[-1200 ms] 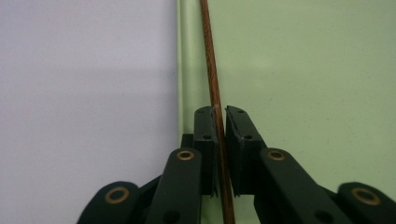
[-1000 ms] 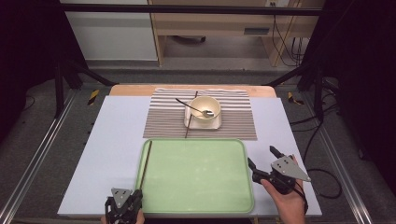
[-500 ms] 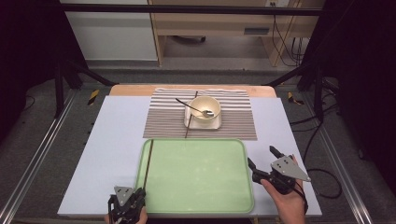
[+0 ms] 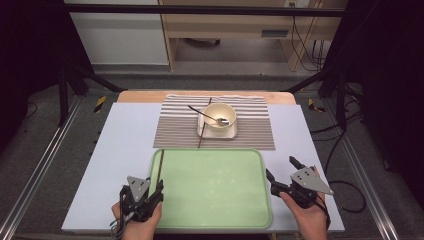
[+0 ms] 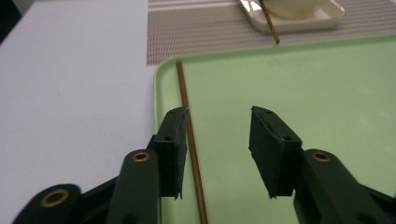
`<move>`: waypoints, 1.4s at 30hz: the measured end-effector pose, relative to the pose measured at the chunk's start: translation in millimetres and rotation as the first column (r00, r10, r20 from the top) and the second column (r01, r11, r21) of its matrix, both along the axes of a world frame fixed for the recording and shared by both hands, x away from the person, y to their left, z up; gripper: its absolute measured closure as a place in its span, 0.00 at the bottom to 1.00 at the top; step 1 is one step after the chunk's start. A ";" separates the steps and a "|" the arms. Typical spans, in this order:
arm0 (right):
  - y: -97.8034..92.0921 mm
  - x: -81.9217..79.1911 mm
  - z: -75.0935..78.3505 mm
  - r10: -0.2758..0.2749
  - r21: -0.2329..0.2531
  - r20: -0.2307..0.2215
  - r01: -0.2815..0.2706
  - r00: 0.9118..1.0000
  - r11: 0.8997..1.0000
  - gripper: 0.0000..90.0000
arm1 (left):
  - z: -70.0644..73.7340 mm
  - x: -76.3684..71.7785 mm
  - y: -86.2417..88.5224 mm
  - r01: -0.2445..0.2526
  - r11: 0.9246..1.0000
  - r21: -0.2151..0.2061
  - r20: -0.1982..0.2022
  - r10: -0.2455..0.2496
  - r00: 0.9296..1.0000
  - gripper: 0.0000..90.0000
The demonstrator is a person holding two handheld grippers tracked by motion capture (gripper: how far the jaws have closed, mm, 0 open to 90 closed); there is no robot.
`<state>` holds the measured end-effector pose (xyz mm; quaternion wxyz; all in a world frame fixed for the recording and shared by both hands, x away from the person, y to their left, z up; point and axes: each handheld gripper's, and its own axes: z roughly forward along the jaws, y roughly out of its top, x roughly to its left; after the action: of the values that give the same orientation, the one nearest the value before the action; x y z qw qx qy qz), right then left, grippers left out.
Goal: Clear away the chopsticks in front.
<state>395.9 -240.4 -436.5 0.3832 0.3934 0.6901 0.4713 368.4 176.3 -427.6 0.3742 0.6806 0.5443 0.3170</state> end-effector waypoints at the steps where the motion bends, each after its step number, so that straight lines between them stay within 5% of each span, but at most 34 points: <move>1: -0.5 -0.2 0.0 -0.002 -0.001 -0.001 0.002 1.000 1.000 0.17 | 3.6 5.0 -2.4 0.007 1.000 0.007 0.007 -0.007 1.000 0.58; 13: -5.6 0.0 -0.9 -0.024 0.001 -0.004 0.024 1.000 1.000 0.15 | 22.2 57.3 -34.0 0.127 0.990 0.068 0.026 -0.129 0.991 0.45; 20: -6.9 0.1 -0.5 -0.029 0.003 -0.005 0.029 1.000 1.000 0.14 | 25.4 78.5 -52.6 0.201 0.974 0.099 0.018 -0.204 0.979 0.37; 31: -9.0 -3.5 1.7 -0.034 0.016 0.004 0.034 0.999 0.999 0.13 | 32.0 115.4 -77.4 0.265 0.956 0.123 -0.005 -0.267 0.964 0.36; 36: -8.8 -2.5 1.3 -0.030 0.008 0.004 0.030 1.000 1.000 0.13 | 34.9 133.0 -84.9 0.286 0.955 0.082 -0.007 -0.286 0.958 0.35; 42: -9.3 -1.9 0.5 -0.031 0.006 0.002 0.031 1.000 1.000 0.13 | 36.4 150.3 -93.9 0.311 0.945 0.101 -0.034 -0.309 0.951 0.47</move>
<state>394.0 -249.7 -436.0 0.3901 0.4046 0.6821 0.4678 518.7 82.4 -391.2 0.3781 0.7792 0.4164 0.2767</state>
